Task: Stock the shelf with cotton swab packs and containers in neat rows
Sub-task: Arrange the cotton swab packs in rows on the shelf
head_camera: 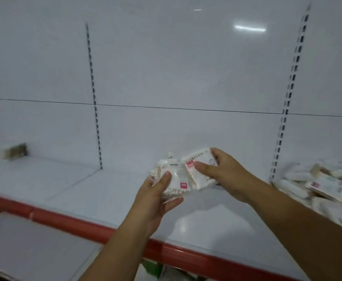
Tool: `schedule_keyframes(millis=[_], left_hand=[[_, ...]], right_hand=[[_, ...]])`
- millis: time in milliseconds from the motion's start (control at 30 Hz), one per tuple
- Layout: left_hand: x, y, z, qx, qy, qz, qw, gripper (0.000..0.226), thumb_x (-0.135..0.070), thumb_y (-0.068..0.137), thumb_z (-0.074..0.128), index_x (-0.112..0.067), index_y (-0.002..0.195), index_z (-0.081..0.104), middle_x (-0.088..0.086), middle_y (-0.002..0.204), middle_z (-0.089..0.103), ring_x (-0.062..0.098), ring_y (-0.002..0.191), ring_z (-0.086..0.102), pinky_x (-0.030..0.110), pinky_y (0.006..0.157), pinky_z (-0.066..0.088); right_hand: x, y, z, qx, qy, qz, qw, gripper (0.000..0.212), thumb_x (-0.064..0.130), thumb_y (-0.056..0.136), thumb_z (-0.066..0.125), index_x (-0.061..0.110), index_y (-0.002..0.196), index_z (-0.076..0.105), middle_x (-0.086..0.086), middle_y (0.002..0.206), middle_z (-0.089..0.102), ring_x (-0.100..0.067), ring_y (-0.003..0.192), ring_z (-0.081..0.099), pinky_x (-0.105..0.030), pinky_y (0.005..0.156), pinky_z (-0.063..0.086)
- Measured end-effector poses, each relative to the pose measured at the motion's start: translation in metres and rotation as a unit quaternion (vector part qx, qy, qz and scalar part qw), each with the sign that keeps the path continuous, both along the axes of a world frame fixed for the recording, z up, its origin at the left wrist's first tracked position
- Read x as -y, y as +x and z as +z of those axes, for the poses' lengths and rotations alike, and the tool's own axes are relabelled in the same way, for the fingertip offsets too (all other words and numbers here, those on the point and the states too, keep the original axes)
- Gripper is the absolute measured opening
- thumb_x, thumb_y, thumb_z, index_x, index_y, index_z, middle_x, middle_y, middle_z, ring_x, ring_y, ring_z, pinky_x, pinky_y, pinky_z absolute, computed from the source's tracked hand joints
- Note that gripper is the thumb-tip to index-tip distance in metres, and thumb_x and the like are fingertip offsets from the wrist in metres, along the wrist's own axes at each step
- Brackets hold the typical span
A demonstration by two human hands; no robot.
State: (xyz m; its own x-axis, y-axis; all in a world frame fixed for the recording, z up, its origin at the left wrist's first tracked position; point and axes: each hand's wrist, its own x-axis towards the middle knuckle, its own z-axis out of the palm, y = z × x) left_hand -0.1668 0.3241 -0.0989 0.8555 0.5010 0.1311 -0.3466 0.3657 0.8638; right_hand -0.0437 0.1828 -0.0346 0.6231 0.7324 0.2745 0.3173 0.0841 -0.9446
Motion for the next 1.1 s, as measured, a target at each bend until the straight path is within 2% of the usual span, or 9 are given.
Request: schedule_keyframes(millis=[133,333,500,600,700,800,900,1033,1100], left_hand=[[-0.089,-0.086,-0.008,-0.018,0.018,0.085,0.996,0.054,-0.035,0.074,0.071,-0.021,0.125,0.058,0.007,0.110,0.072,0.023,0.096,0.071,0.030,0.066,0.057],[-0.205,-0.194,-0.011,-0.019,0.010,0.133,0.991,0.056,-0.031,0.075,0.070,-0.014,0.127,0.058,0.010,0.112,0.070,0.019,0.090,0.070,0.026,0.060,0.057],[-0.298,-0.247,-0.024,-0.032,0.007,0.156,0.987,0.052,-0.006,0.080,0.067,-0.014,0.129,0.053,0.015,0.115,0.069,0.027,0.096,0.069,0.028,0.064,0.058],[-0.364,-0.274,-0.041,-0.049,-0.027,0.211,0.976,0.048,0.006,0.083,0.057,-0.014,0.126,0.052,0.016,0.107,0.071,0.027,0.081,0.072,0.028,0.054,0.056],[-0.438,-0.304,-0.050,-0.067,-0.020,0.250,0.966,0.049,0.007,0.080,0.057,-0.014,0.124,0.053,0.016,0.099,0.073,0.026,0.072,0.072,0.028,0.050,0.054],[-0.508,-0.331,-0.039,-0.091,-0.010,0.281,0.955,0.063,0.005,0.065,0.063,-0.014,0.124,0.053,0.017,0.105,0.071,0.028,0.077,0.072,0.031,0.054,0.055],[-0.585,-0.367,-0.022,-0.098,0.021,0.335,0.937,0.064,0.002,0.056,0.064,-0.010,0.118,0.054,0.020,0.104,0.070,0.029,0.075,0.072,0.032,0.052,0.055],[-0.680,-0.410,-0.013,-0.102,0.051,0.381,0.918,0.040,0.007,0.070,0.060,-0.006,0.107,0.055,0.019,0.099,0.071,0.027,0.069,0.071,0.031,0.050,0.054],[-0.725,-0.418,-0.014,-0.093,0.042,0.386,0.917,0.031,0.009,0.080,0.055,-0.009,0.105,0.056,0.013,0.091,0.073,0.021,0.065,0.070,0.029,0.049,0.053]], right_hand=[[-0.118,-0.067,-0.020,-0.070,-0.003,0.048,0.996,0.028,0.019,0.085,0.069,0.016,0.110,0.056,-0.006,0.104,0.071,-0.019,0.085,0.071,-0.031,0.064,0.056],[-0.266,-0.158,-0.031,-0.074,0.045,0.093,0.992,0.032,0.013,0.082,0.072,0.022,0.107,0.053,-0.002,0.099,0.069,-0.016,0.080,0.071,-0.027,0.057,0.054],[-0.376,-0.204,-0.041,-0.072,0.031,0.106,0.991,0.033,0.017,0.080,0.075,0.019,0.102,0.051,-0.003,0.099,0.068,-0.017,0.082,0.070,-0.028,0.059,0.054],[-0.445,-0.224,-0.048,-0.069,0.041,0.131,0.988,0.030,0.016,0.082,0.073,0.020,0.104,0.052,-0.002,0.097,0.068,-0.013,0.075,0.071,-0.025,0.054,0.054],[-0.524,-0.231,-0.051,-0.076,0.068,0.134,0.986,0.020,0.012,0.086,0.064,0.027,0.097,0.055,-0.001,0.093,0.065,-0.017,0.072,0.068,-0.025,0.049,0.051],[-0.610,-0.230,-0.047,-0.087,0.060,0.113,0.988,0.014,0.010,0.089,0.050,0.022,0.082,0.053,-0.003,0.082,0.061,-0.019,0.069,0.059,-0.025,0.054,0.047],[-0.700,-0.242,-0.048,-0.088,0.033,0.100,0.991,0.015,0.009,0.087,0.054,0.021,0.079,0.049,-0.002,0.081,0.062,-0.018,0.068,0.060,-0.027,0.055,0.045],[-0.791,-0.259,-0.055,-0.004,-0.010,0.104,0.995,0.022,0.008,0.079,0.065,0.020,0.080,0.047,-0.011,0.089,0.063,-0.028,0.082,0.064,-0.044,0.067,0.053],[-0.824,-0.266,-0.056,0.072,-0.037,0.094,0.992,0.026,0.013,0.076,0.072,0.022,0.077,0.048,-0.002,0.078,0.064,-0.020,0.072,0.063,-0.034,0.061,0.050]])
